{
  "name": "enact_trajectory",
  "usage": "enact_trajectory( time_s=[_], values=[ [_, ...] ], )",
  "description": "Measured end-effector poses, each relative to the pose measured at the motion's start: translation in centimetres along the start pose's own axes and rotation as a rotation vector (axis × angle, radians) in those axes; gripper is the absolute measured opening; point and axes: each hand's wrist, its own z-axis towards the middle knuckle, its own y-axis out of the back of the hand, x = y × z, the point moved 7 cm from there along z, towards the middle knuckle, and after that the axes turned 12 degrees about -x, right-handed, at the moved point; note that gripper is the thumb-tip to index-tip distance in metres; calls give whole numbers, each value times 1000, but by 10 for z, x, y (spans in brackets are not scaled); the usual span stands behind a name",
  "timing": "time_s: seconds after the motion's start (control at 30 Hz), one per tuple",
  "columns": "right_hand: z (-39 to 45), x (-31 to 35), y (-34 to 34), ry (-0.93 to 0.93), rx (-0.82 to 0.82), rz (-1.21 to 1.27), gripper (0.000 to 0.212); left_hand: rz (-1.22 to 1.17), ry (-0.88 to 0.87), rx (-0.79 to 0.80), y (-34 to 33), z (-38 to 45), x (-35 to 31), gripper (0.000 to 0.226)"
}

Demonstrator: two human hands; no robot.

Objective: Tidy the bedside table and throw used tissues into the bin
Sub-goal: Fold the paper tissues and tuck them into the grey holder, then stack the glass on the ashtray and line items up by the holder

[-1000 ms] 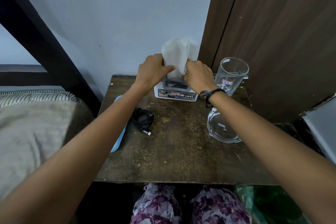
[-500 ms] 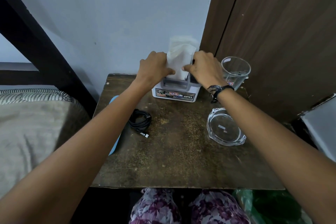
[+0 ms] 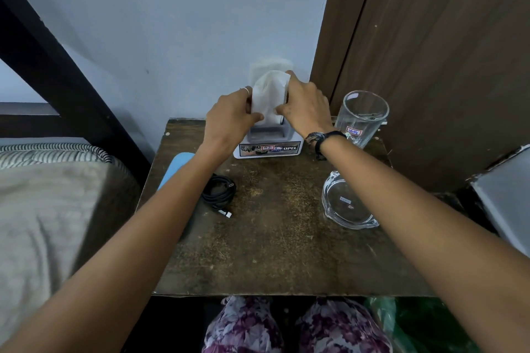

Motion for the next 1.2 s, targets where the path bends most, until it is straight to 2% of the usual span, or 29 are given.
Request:
enact_trajectory(
  time_s=[0.2, 0.3, 0.4, 0.5, 0.6, 0.7, 0.87, 0.93, 1.0, 1.1, 1.2],
  values=[
    [-1, -5, -2, -25, 12, 33, 59, -107, 121, -18, 2, -1, 6, 18],
    [-2, -7, -2, -76, 22, 99, 45, -72, 77, -36, 3, -2, 4, 23],
    [-2, -11, 2, -160, -34, 242, 35, -42, 31, -41, 2, -2, 2, 20],
    [-3, -17, -1, -200, -39, 265, 26, -10, 21, -59, 3, -3, 2, 18],
    [-2, -19, -3, -204, -41, 221, 26, 93, 0, -98, 2, -1, -3, 16],
    [-4, -13, -5, -126, -32, 125, 24, 188, 15, -74, -2, 2, -6, 25],
    [-9, -5, -3, -45, -14, 61, 33, 173, 45, -7, -1, -7, -6, 34],
    [-14, -4, 1, -50, -30, 124, 36, 237, 20, -58, 6, -17, -11, 43],
    [-23, -3, 11, -56, -90, 209, 44, 334, -34, -180, 15, -30, -21, 50],
    [-40, -5, 33, -79, -200, 312, 51, 199, -117, -313, 26, -53, -49, 40],
    [-60, -8, 55, -140, -242, 425, 42, 13, -150, -282, 21, -72, -77, 25]
  ],
)
